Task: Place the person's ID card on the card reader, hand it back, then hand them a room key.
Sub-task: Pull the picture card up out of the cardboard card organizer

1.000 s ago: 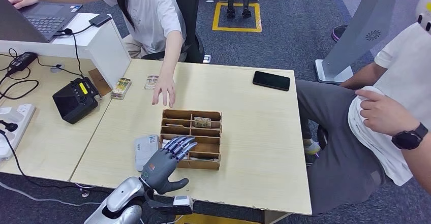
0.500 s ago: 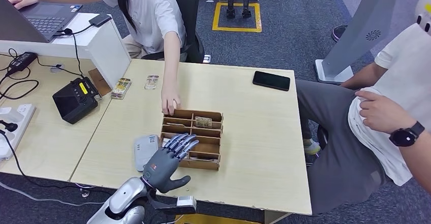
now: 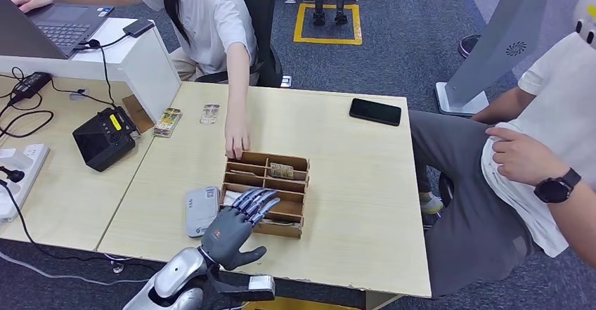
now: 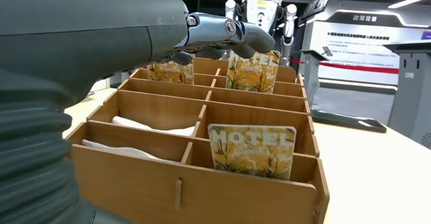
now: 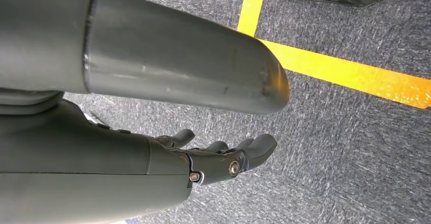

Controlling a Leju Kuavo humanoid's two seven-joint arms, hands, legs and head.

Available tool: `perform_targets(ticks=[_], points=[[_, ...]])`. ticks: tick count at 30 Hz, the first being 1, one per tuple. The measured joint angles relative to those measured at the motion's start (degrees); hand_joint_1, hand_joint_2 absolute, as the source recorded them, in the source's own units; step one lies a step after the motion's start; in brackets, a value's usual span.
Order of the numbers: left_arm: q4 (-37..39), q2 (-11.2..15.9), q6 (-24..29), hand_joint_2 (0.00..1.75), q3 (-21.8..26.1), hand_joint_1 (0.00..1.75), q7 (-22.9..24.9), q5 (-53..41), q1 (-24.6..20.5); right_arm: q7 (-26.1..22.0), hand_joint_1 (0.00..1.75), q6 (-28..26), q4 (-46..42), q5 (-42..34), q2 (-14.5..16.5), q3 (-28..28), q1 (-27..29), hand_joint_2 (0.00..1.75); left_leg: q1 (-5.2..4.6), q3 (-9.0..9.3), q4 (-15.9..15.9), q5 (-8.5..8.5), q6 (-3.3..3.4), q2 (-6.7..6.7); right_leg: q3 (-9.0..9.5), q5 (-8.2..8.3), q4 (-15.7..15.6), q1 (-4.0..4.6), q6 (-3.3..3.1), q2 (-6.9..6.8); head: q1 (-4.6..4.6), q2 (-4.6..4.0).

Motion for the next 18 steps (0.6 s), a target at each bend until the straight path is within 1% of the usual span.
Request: perform_targets(ticks=[4, 14, 18], points=[[1.0, -0.6, 1.0, 1.75, -0.7, 0.0, 1.0, -1.6, 0.0, 0.0, 0.0, 0.0, 0.0, 0.0, 0.1, 0.0, 0.0, 0.0, 0.0, 0.0, 0.0, 0.0, 0.0, 0.0, 0.0, 0.0, 0.0, 0.0, 0.0, 0.0, 0.0, 0.0], [2.7, -1.2, 1.4, 1.75, -1.0, 0.0, 1.3, -1.9, -0.1, 0.0, 0.0, 0.0, 0.0, 0.0, 0.1, 0.0, 0.0, 0.0, 0.0, 0.0, 0.0, 0.0, 0.0, 0.0, -0.01, 0.0, 0.0, 0.0, 0.0, 0.0, -0.01, 0.0], [3.2, -1.5, 2.4, 1.75, -1.0, 0.0, 1.9, -2.3, -0.1, 0.0, 0.0, 0.0, 0.0, 0.1, 0.2, 0.0, -0.1, 1.75, 0.0, 0.0, 0.0, 0.0, 0.0, 0.0, -0.01, 0.0, 0.0, 0.0, 0.0, 0.0, 0.0, 0.0]])
